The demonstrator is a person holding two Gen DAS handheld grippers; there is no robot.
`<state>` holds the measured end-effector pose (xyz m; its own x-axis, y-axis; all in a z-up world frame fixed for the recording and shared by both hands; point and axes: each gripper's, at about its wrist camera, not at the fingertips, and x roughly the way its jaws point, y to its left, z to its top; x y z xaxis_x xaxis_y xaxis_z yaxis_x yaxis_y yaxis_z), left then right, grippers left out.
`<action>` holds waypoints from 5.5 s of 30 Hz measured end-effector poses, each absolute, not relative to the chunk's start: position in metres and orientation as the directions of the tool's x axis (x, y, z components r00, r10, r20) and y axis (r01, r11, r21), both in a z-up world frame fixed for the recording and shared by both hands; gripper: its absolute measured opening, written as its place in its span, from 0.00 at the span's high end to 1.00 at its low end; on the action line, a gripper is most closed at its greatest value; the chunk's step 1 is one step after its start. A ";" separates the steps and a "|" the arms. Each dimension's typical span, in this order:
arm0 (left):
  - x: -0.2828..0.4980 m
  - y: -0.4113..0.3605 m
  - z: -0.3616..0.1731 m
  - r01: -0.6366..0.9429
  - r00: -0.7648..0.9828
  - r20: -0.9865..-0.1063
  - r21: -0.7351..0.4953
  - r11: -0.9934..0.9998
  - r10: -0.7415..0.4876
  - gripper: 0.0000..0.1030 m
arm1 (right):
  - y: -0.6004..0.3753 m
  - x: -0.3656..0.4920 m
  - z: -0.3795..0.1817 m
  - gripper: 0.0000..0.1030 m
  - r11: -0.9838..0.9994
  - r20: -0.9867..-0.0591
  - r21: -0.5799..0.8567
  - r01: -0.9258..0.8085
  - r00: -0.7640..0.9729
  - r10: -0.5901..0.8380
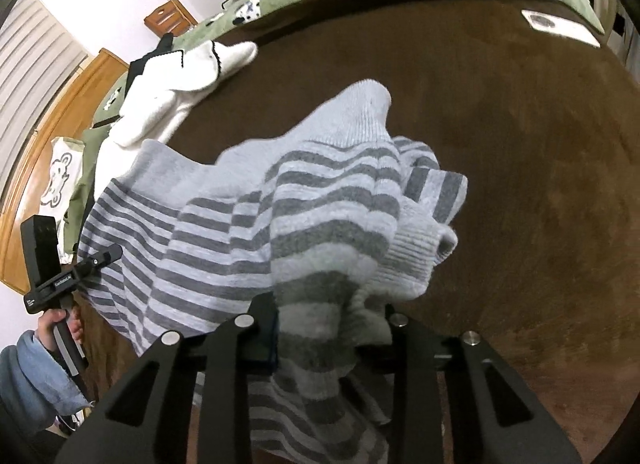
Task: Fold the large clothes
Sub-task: 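Grasp the folded hoodie edge with both tools and lift it, then carry the lifted hoodie with both tools across the bed, then lower the folded hoodie onto the bed and open both tools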
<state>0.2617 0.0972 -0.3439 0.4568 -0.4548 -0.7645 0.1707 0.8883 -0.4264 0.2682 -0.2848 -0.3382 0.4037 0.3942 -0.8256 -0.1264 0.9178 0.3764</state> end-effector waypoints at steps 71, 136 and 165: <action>-0.053 0.435 -0.128 -0.558 0.659 -0.704 -0.221 0.800 0.265 0.65 | 0.218 0.213 -0.148 0.80 0.488 -0.709 0.387 -0.782 0.086 0.700; -0.081 0.444 -0.299 -0.651 0.489 -0.773 -0.014 0.759 0.405 0.06 | 0.278 0.161 -0.329 0.12 0.571 -0.821 0.099 -0.815 0.258 0.509; -0.066 0.449 -0.369 -0.579 0.494 -0.807 -0.029 0.815 0.322 0.05 | 0.280 0.181 -0.414 0.09 0.640 -0.895 0.105 -0.761 0.208 0.394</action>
<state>-0.0657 0.4487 -0.3695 0.4945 0.3223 -0.8072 -0.5790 0.8148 -0.0294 0.1805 0.2804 -0.4141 0.2085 0.3944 -0.8950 -0.7608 0.6405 0.1050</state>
